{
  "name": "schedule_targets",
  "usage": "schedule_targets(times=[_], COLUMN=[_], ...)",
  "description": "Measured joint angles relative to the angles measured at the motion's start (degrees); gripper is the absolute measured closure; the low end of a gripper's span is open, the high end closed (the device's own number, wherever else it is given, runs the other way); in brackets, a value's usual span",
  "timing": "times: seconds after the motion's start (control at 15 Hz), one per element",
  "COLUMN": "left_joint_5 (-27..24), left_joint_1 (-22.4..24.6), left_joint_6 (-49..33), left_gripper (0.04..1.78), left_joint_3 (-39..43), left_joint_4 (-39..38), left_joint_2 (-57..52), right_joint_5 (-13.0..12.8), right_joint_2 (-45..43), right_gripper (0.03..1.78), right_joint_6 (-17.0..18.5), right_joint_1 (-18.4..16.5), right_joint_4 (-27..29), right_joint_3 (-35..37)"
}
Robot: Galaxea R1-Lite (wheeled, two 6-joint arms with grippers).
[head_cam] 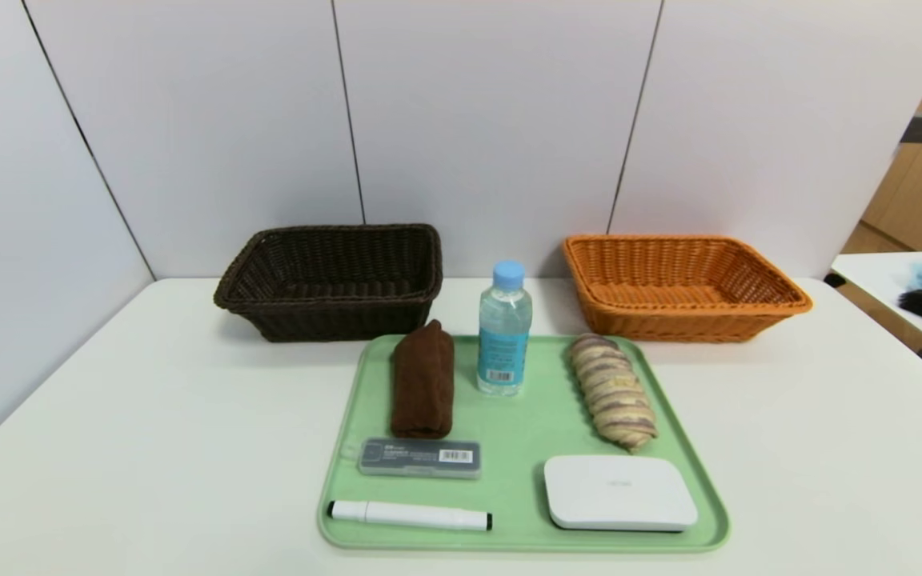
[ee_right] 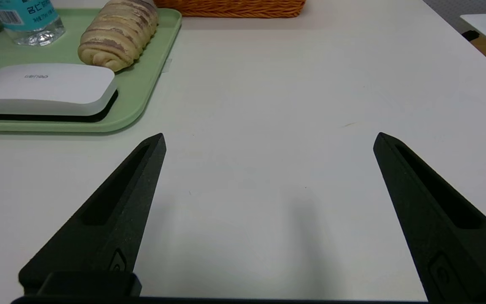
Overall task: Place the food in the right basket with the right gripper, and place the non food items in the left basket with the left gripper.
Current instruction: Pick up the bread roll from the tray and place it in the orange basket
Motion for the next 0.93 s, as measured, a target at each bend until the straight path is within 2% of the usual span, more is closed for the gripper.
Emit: schedule_targets(times=[0.33, 0.47, 0.6, 0.67, 0.8, 0.87, 0.93], left_joint_5=[-0.18, -1.62, -3.08, -4.18, -6.28, -6.74, -6.83], left_joint_1=[0.0, 0.0, 0.0, 0.0, 0.0, 0.0, 0.0], left_joint_6=[2.07, 3.04, 3.12, 3.08, 2.97, 2.95, 2.78], left_gripper=[0.13, 0.13, 0.13, 0.13, 0.13, 0.13, 0.13], left_joint_3=[-0.15, -0.54, -2.07, -3.69, -7.62, -9.35, -10.75], left_joint_4=[-0.2, -3.18, -3.04, -1.69, 1.94, 2.95, 3.06], left_joint_2=[0.0, 0.0, 0.0, 0.05, 0.38, 1.01, 1.89], right_joint_5=[-0.3, 0.12, 0.89, 1.08, 2.0, 4.14, 6.41], right_joint_2=[0.0, 0.02, 0.05, 0.05, 0.02, 0.07, 0.29], right_gripper=[0.11, 0.11, 0.11, 0.11, 0.11, 0.11, 0.11], right_joint_6=[-0.45, -1.27, -2.01, -3.97, -10.46, -11.67, -11.39], right_joint_1=[0.02, 0.0, 0.0, 0.02, 0.02, 0.02, 0.02], right_joint_4=[-0.44, -1.22, 0.35, 1.32, 1.62, 1.73, 1.73], right_joint_3=[-0.24, -3.11, -6.8, -8.48, -10.24, -11.13, -12.03])
